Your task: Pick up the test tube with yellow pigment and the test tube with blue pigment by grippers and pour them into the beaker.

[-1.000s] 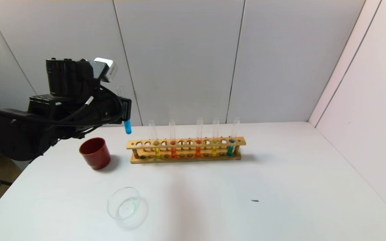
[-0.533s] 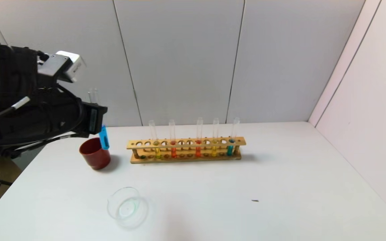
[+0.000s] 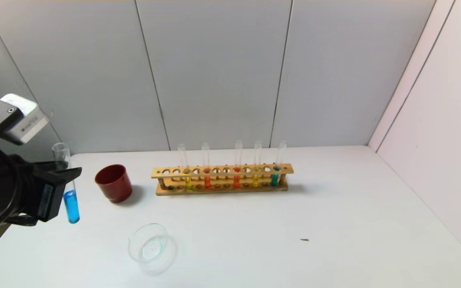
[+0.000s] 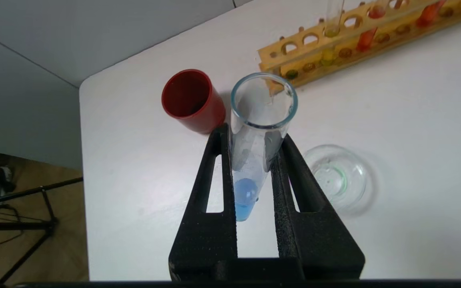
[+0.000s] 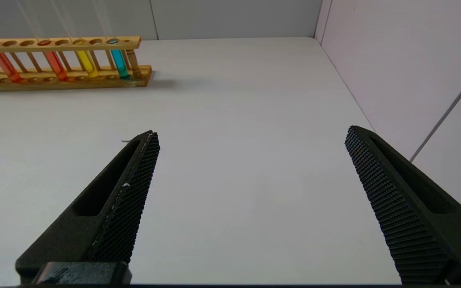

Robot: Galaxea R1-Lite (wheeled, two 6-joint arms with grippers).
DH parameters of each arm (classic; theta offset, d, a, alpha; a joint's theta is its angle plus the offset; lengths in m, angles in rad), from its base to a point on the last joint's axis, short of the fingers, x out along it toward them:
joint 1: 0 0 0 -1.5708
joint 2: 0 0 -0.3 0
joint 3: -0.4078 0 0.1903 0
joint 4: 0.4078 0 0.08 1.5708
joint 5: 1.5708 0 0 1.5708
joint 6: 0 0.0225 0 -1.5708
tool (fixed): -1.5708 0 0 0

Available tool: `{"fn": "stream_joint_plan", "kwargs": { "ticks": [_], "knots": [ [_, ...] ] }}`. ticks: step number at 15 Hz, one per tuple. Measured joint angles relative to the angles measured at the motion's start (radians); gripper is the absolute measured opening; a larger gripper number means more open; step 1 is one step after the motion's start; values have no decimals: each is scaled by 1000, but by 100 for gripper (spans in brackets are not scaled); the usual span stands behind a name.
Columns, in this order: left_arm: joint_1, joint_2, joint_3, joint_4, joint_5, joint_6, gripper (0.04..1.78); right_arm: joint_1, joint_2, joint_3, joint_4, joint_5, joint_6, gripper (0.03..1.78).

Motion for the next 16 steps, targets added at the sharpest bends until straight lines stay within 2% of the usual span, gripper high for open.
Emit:
{"fn": "stream_joint_plan", "kwargs": {
  "ticks": [5,8,16],
  "knots": [
    [1,-55,111,4,42,138,31,0,0,0,0,0,0,170],
    [1,-31,125,36,47,181,31,0,0,0,0,0,0,170],
    [-60,215,88,67,161,215,31,0,0,0,0,0,0,170]
  ]
}}
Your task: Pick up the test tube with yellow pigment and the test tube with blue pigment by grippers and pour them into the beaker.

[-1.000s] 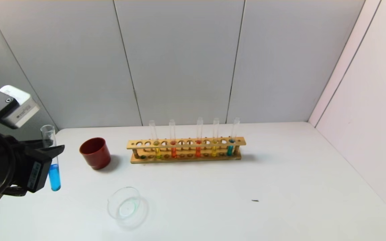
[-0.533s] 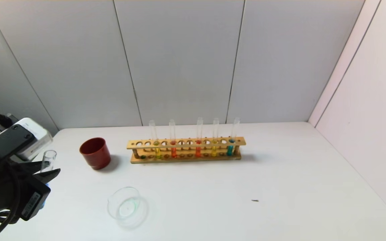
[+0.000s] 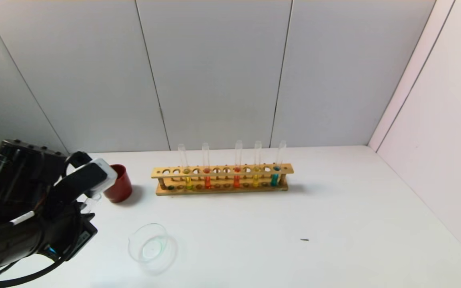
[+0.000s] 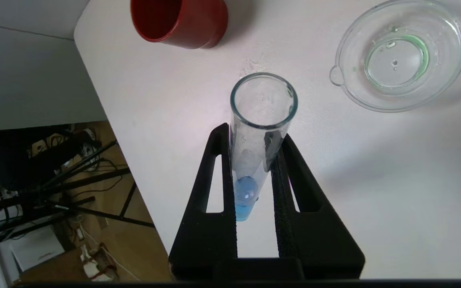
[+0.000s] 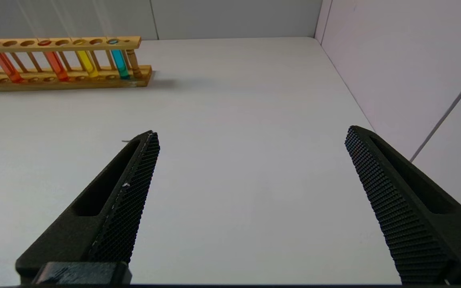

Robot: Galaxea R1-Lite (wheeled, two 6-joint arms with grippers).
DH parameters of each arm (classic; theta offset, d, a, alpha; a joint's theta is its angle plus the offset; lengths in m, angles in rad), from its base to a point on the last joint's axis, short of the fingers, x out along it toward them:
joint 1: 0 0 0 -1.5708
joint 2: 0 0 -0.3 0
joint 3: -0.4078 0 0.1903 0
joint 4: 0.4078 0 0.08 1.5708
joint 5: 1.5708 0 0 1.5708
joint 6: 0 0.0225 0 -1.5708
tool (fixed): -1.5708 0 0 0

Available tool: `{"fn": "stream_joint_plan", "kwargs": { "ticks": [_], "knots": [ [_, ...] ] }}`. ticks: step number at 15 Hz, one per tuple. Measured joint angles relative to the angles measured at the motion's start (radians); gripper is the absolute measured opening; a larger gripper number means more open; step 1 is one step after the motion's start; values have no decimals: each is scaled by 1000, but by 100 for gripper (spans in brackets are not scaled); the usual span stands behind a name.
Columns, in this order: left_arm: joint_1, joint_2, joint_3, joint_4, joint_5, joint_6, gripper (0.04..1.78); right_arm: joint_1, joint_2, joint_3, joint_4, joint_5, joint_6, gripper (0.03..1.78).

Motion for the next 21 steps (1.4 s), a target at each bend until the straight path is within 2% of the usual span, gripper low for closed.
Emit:
{"fn": "stream_joint_plan", "kwargs": {
  "ticks": [8,10,15,21],
  "knots": [
    [-67,290,-57,24,40,10,31,0,0,0,0,0,0,170],
    [-88,347,-83,84,67,10,31,0,0,0,0,0,0,170],
    [-100,423,-184,248,71,11,31,0,0,0,0,0,0,170],
    [-110,476,-253,379,75,14,31,0,0,0,0,0,0,170]
  ]
}}
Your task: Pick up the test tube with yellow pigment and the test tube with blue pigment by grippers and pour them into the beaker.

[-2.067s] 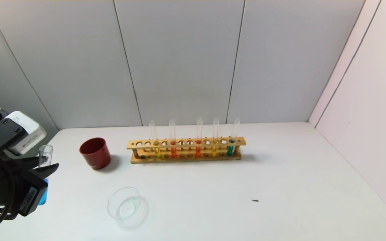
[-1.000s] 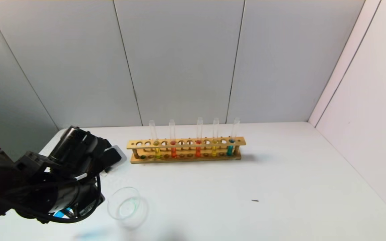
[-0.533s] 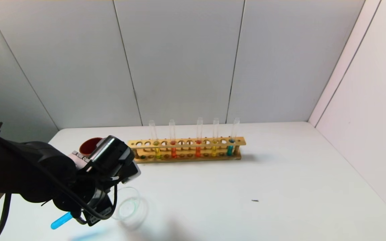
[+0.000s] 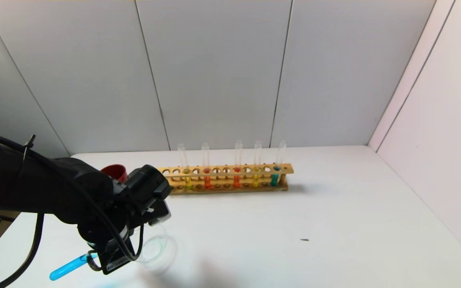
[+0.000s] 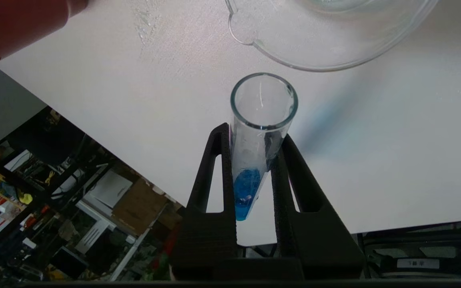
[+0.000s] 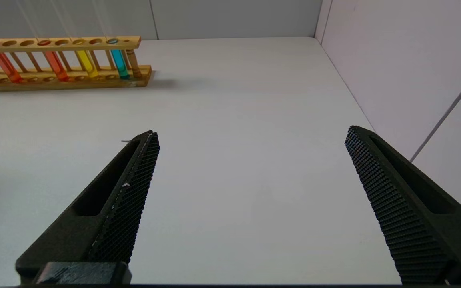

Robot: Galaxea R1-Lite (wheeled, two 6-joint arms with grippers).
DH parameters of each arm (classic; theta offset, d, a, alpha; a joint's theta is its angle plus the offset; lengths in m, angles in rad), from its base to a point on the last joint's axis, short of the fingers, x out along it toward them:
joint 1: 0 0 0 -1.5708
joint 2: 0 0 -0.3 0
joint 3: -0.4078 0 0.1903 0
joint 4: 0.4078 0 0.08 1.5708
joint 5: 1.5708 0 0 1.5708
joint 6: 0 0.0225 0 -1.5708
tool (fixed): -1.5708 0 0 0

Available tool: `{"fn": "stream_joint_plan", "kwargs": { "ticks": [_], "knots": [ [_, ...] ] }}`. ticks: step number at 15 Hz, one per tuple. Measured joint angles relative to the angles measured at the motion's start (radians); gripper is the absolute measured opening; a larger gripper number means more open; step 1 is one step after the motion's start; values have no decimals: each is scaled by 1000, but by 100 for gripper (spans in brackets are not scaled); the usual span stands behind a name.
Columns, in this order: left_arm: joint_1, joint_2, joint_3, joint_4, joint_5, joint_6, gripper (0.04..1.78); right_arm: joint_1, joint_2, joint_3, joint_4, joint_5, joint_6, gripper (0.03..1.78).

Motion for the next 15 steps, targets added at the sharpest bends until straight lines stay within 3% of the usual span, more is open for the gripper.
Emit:
{"fn": "stream_joint_plan", "kwargs": {
  "ticks": [4,10,15],
  "knots": [
    [-9,34,-60,120,20,4,31,0,0,0,0,0,0,170],
    [-18,104,-100,161,39,5,31,0,0,0,0,0,0,170],
    [-17,162,-217,300,61,5,31,0,0,0,0,0,0,170]
  ]
}}
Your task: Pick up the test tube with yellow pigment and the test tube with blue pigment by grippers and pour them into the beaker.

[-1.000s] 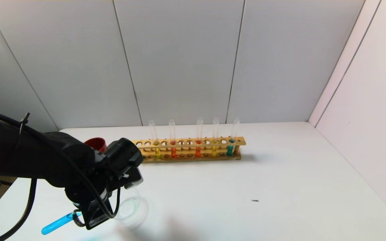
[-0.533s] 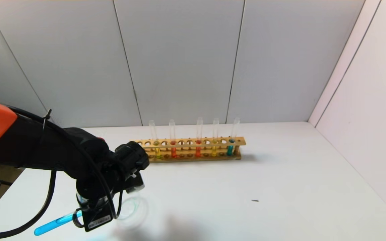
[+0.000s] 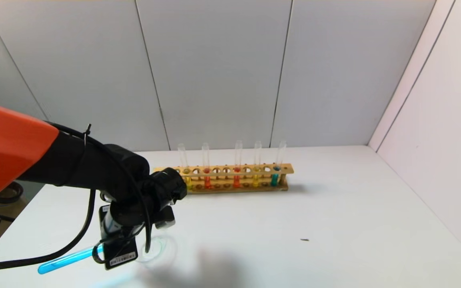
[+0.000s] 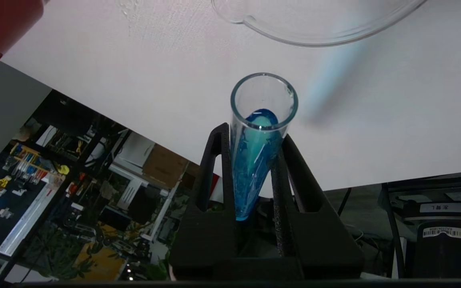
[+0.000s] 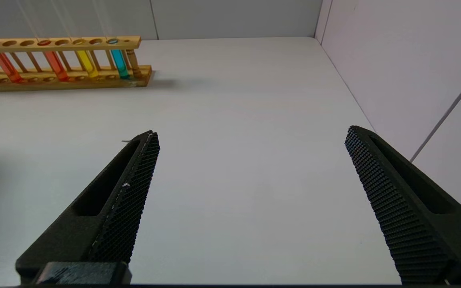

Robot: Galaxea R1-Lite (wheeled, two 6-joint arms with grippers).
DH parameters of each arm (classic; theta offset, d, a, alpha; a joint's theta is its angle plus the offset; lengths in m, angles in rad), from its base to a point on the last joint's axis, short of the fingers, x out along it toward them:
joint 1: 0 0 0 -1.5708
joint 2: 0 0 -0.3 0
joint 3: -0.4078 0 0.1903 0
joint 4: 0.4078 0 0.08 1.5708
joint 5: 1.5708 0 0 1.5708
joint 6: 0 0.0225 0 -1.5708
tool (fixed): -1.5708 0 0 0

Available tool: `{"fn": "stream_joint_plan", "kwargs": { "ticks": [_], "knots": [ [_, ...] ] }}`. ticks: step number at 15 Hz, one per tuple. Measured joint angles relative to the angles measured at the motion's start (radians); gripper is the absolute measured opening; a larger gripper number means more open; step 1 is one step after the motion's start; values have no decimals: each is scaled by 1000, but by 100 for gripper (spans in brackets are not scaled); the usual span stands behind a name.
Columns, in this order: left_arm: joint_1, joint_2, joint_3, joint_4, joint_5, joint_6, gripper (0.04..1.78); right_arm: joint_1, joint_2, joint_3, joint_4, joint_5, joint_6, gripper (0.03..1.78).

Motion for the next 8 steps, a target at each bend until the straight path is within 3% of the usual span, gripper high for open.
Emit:
{"fn": "stream_joint_plan", "kwargs": {
  "ticks": [8],
  "knots": [
    [0,78,-129,162,9,3,31,0,0,0,0,0,0,170]
  ]
}}
